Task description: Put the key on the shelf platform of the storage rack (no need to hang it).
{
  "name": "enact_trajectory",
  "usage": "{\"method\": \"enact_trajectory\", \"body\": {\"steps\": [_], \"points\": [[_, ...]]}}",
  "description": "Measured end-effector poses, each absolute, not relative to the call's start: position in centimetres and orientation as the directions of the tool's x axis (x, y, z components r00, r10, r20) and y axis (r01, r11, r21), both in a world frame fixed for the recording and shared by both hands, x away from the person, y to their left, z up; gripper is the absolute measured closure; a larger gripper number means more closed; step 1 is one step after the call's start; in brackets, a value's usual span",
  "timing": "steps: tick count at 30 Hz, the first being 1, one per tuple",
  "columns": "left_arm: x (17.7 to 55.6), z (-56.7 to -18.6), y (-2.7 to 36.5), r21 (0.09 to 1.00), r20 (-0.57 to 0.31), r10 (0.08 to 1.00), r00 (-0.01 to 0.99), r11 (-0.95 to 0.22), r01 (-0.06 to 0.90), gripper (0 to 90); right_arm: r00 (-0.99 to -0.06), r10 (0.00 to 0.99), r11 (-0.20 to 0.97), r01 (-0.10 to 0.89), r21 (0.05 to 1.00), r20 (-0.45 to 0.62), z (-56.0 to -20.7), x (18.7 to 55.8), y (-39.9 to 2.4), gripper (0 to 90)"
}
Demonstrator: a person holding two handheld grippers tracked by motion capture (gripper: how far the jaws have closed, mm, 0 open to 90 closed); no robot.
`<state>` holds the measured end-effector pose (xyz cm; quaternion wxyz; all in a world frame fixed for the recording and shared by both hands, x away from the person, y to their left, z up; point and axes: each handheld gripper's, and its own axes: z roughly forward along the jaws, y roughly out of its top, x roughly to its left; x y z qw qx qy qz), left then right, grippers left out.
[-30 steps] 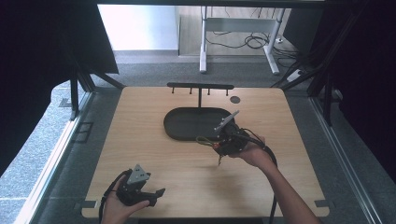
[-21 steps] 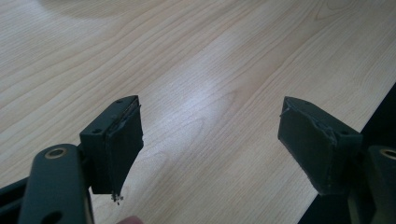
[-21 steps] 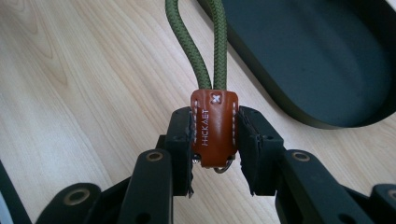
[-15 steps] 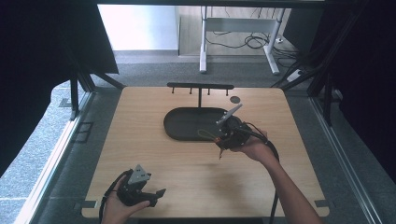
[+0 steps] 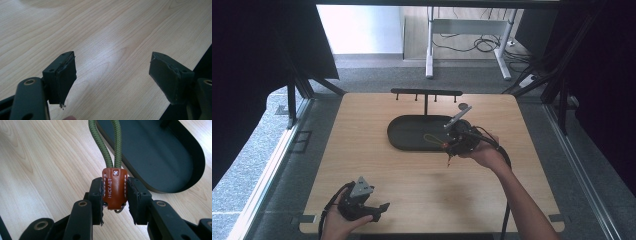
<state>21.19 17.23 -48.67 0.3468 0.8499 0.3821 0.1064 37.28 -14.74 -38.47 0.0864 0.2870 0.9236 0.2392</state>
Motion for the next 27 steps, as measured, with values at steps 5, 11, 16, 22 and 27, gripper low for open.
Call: {"method": "enact_trajectory", "body": {"steps": [5, 11, 16, 22, 27], "points": [[21.2, -48.7, 17.2, 0.669, -0.085, 0.722, 0.686, -0.469, 0.576, 22.3, -0.823, 0.568, 0.727, 0.489, 0.482, -0.022, -38.6, 37.6, -14.5, 67.3], [21.2, -48.8, 17.1, 0.668, -0.083, 0.721, 0.687, -0.472, 0.575, 22.3, -0.817, 0.576, 0.723, 0.495, 0.482, -0.024, -38.4, 37.9, -14.6, 67.4], [21.3, -48.8, 17.0, 0.666, -0.081, 0.716, 0.693, -0.478, 0.572, 22.3, -0.815, 0.579, 0.720, 0.494, 0.488, -0.029, -38.0, 38.1, -14.6, 67.3], [21.3, -49.0, 16.8, 0.659, -0.084, 0.714, 0.695, -0.483, 0.576, 22.2, -0.813, 0.581, 0.720, 0.492, 0.490, -0.037, -37.7, 38.3, -14.6, 67.4], [21.3, -49.0, 16.8, 0.662, -0.082, 0.713, 0.697, -0.484, 0.573, 22.3, -0.814, 0.579, 0.721, 0.489, 0.492, -0.040, -37.4, 38.4, -14.6, 67.3]]}}
